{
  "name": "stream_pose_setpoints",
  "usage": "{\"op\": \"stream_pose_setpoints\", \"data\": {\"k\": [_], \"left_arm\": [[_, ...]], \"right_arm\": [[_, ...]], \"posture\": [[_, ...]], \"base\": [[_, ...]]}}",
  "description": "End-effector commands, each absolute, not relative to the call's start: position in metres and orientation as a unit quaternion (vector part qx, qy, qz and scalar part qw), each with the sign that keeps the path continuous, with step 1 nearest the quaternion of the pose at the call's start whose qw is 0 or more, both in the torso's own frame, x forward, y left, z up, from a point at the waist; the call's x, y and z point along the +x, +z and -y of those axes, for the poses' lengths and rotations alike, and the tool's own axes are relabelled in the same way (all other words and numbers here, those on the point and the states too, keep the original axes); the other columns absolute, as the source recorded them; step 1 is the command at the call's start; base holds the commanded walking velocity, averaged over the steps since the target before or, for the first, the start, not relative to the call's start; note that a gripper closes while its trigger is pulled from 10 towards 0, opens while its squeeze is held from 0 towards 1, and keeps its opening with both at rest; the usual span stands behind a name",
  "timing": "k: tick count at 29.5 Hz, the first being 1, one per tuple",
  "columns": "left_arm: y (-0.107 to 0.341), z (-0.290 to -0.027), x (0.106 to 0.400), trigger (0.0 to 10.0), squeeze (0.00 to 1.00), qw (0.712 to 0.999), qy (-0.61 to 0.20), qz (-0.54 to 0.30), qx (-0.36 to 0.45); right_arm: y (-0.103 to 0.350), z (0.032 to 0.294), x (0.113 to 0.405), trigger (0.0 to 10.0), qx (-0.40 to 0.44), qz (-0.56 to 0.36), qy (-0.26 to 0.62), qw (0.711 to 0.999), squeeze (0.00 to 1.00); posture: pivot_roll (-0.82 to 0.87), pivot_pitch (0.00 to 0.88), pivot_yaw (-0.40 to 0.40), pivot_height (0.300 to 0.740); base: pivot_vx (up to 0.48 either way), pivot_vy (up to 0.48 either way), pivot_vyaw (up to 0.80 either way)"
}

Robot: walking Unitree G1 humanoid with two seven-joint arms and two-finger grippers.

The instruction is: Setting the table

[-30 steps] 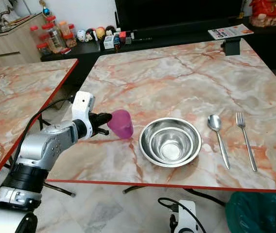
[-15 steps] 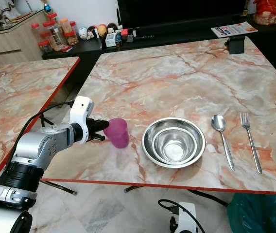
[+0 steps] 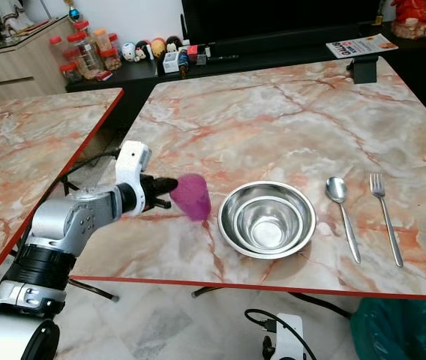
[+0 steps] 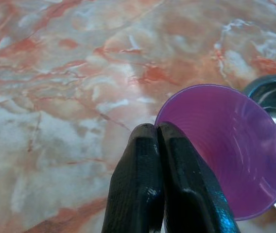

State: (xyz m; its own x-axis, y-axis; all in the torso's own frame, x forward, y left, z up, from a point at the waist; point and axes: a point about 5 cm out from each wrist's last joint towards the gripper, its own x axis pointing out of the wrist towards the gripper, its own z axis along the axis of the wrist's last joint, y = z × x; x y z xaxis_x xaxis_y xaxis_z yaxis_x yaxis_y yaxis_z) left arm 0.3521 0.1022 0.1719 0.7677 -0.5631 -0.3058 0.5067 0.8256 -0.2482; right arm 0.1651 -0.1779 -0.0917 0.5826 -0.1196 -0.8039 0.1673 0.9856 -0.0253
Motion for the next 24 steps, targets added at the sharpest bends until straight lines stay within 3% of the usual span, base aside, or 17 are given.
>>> {"op": "stream_pose_setpoints", "data": {"k": [1, 19, 20, 24], "left_arm": [[0.177, -0.111, 0.358, 10.0, 0.0, 0.946, -0.263, -0.176, -0.073], [0.164, -0.104, 0.365, 10.0, 0.0, 0.947, -0.241, -0.2, -0.07], [0.164, -0.104, 0.365, 10.0, 1.0, 0.947, -0.242, -0.2, -0.07], [0.164, -0.103, 0.365, 10.0, 1.0, 0.947, -0.243, -0.198, -0.071]], "right_arm": [[-0.092, 0.173, 0.165, 10.0, 0.034, -0.451, -0.078, 0.888, 0.0], [-0.093, 0.172, 0.164, 10.0, 0.037, -0.452, -0.082, 0.887, 0.0], [-0.093, 0.172, 0.164, 10.0, 0.037, -0.452, -0.082, 0.887, 0.0], [-0.093, 0.172, 0.163, 10.0, 0.038, -0.453, -0.083, 0.887, 0.0]], "posture": [[-0.04, 0.006, 0.185, 0.719], [-0.05, 0.007, 0.196, 0.719], [-0.05, 0.007, 0.196, 0.719], [-0.05, 0.007, 0.196, 0.719]], "base": [[0.0, 0.0, 0.0], [0.0, 0.0, 0.0], [0.0, 0.0, 0.0], [0.0, 0.0, 0.0]]}}
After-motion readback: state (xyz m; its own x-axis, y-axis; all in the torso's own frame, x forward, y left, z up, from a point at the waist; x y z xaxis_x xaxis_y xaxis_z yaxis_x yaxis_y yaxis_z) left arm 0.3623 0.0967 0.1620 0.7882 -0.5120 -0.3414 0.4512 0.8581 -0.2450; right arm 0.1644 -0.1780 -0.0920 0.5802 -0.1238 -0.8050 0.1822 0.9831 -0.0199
